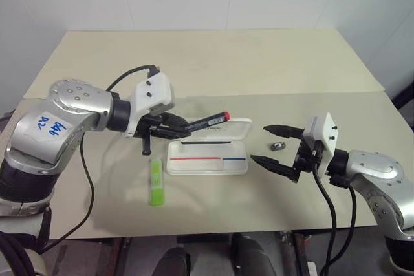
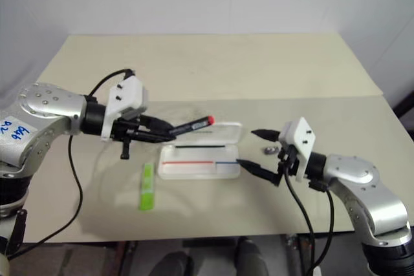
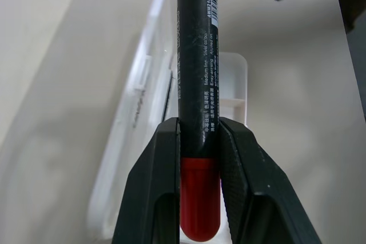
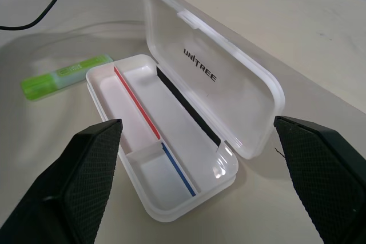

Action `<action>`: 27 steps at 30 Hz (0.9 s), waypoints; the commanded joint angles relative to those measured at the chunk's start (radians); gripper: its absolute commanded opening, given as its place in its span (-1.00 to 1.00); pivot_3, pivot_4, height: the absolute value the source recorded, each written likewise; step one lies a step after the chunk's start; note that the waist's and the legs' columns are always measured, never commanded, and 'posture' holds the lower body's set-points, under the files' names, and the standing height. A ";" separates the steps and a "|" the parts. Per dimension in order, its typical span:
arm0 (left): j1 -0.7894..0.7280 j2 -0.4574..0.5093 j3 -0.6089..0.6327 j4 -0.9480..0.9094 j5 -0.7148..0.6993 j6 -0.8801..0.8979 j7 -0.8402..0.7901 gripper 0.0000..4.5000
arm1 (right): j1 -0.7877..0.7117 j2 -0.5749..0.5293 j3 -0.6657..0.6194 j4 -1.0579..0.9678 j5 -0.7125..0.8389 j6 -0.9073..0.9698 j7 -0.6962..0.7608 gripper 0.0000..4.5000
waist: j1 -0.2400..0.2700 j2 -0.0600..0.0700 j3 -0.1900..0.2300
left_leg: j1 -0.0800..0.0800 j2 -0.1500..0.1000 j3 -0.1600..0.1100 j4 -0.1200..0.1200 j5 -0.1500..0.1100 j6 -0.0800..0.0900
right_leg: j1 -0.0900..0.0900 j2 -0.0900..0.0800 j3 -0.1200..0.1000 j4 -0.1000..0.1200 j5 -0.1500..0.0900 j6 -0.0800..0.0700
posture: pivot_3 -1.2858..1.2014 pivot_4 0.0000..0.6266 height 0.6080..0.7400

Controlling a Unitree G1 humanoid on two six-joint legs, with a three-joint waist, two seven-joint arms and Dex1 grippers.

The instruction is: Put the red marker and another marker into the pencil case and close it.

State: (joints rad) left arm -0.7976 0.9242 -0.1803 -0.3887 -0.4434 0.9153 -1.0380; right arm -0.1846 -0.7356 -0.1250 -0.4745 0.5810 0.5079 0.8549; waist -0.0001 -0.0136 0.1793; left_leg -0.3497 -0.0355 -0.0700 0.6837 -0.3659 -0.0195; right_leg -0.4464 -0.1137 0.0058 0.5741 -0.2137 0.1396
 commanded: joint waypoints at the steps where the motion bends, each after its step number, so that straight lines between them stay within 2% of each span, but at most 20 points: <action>1: 0.002 0.022 -0.039 -0.030 0.046 -0.049 -0.016 -0.76 | 0.002 0.003 -0.027 -0.044 0.006 -0.016 -0.017 1.00 | 0.000 0.000 0.000 | 0.000 0.000 0.000 0.000 0.000 0.000 | 0.000 0.000 0.000 0.000 0.000 0.000 | 0.03 -0.52 1.00; 17: -0.007 -0.029 -0.200 0.033 0.255 -0.261 -0.066 -0.76 | 0.032 0.006 -0.033 -0.076 0.015 -0.008 -0.055 1.00 | 0.002 0.000 0.000 | 0.000 0.000 0.000 0.000 0.000 0.000 | 0.000 0.000 0.000 0.000 0.000 0.000 | 0.03 -0.52 1.00; 27: 0.013 -0.093 -0.249 0.039 0.421 -0.333 -0.001 -0.76 | 0.046 0.005 -0.037 -0.088 0.021 -0.006 -0.074 1.00 | 0.003 0.000 0.000 | 0.000 0.000 0.000 0.001 0.000 0.001 | 0.000 0.000 0.000 0.000 0.000 0.000 | 0.03 -0.52 1.00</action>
State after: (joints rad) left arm -0.7883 0.8358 -0.4339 -0.3369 -0.0483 0.5995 -1.0494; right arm -0.1400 -0.7323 -0.1264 -0.5193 0.5841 0.5079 0.7891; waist 0.0024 -0.0137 0.1793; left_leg -0.3500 -0.0359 -0.0697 0.6843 -0.3654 -0.0188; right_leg -0.4462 -0.1137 0.0062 0.5745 -0.2135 0.1399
